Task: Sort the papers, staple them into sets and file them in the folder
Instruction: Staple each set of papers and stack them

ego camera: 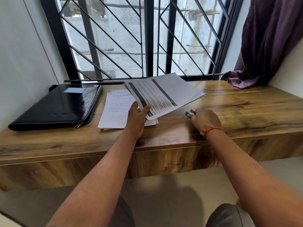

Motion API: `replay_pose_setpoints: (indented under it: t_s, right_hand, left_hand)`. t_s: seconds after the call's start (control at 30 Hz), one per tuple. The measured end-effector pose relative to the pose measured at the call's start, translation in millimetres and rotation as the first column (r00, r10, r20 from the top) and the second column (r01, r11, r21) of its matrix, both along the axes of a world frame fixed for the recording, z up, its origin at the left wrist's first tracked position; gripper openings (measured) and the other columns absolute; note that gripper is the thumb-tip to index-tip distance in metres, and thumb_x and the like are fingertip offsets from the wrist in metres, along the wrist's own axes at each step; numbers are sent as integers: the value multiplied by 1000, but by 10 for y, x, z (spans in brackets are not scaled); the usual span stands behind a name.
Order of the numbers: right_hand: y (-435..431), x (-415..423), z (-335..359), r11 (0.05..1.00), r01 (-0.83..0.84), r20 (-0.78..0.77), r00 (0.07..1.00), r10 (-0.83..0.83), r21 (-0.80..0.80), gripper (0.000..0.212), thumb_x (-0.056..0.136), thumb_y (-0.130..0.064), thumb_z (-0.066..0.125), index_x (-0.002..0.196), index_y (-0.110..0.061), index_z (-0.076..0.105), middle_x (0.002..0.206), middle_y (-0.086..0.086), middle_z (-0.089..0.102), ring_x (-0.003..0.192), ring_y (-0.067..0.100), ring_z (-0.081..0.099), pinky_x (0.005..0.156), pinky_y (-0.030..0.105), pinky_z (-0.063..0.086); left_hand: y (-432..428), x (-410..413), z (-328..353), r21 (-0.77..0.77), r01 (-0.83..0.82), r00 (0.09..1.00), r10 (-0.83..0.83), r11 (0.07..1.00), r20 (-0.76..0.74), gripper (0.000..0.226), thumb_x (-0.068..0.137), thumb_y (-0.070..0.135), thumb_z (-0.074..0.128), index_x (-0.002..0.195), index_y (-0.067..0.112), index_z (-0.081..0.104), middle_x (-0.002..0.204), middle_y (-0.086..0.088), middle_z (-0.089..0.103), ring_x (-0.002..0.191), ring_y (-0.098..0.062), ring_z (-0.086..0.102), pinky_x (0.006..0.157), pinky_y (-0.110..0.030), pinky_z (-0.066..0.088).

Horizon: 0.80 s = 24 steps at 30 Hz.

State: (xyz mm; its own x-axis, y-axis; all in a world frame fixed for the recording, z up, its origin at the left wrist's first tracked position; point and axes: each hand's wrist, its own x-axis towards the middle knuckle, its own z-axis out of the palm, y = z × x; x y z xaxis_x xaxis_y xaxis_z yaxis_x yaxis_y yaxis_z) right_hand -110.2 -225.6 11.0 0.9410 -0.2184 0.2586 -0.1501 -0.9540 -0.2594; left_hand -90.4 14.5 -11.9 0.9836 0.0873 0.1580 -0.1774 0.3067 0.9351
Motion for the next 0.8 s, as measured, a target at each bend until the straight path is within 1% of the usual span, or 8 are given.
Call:
replay_pose_setpoints:
  t_s: [0.1,0.27,0.4,0.53,0.6,0.7,0.77,0.8]
  right_hand:
    - [-96,130,-140,990,19,18,1000,-16,-137,36,94,-42,58,104,-10,70,106,19,67,103,39,59,81,38,46]
    - [-144,189,-178,992,0,24,1000,3,-127,38,92,-47,61,101,-11,71,105,16,66,99,36,58,78,37,43]
    - [-143,109,-126,992,37,17,999,-35,-124,47,91,-55,58,108,-12,69,112,14,64,106,35,54,80,37,45]
    - [-132,-14,47,997,63,196,979,-51,-52,47,95,-48,56,119,-8,62,118,17,61,111,37,51,85,41,46]
    - [-118,-25,176,1000,5,323,946,-1,-10,52,93,-44,61,126,-5,56,121,19,59,110,38,52,86,42,46]
    - [-61,33,396,988,-154,455,880,138,-1,69,89,-38,69,142,-4,42,135,20,53,120,38,49,97,45,44]
    - [20,89,568,971,-233,525,820,229,-59,83,85,-37,73,150,-5,33,146,20,44,131,37,44,107,44,39]
    - [82,118,674,964,-249,545,797,261,-97,89,84,-38,74,152,-5,28,151,20,39,137,36,39,112,44,35]
  left_hand:
    - [-7,7,-1,6,-18,1000,18,1000,7,35,96,6,63,130,10,55,124,-10,68,110,-23,69,94,-46,57]
    - [-15,-4,-5,17,-30,999,29,999,24,34,96,6,63,129,9,56,124,-10,69,110,-23,70,93,-45,58]
    - [-13,-22,-2,69,-50,998,47,996,46,36,95,9,66,130,9,57,123,-9,69,111,-23,69,93,-44,58]
    - [-25,-61,26,103,-103,994,97,989,58,32,95,12,67,126,14,60,123,-4,69,113,-23,68,94,-45,57]
    - [4,-79,68,123,-122,991,114,985,69,34,95,14,66,128,16,59,124,-3,69,114,-24,67,95,-47,57]
    - [132,-80,233,184,-142,984,119,973,134,27,97,15,64,123,24,62,123,0,70,112,-22,68,95,-47,57]
    - [246,-75,431,217,-167,971,122,962,207,24,98,15,62,118,29,64,121,3,70,112,-18,68,96,-44,56]
    - [307,-73,545,240,-184,962,124,953,244,26,99,15,62,121,27,64,123,3,70,114,-18,67,97,-42,56]
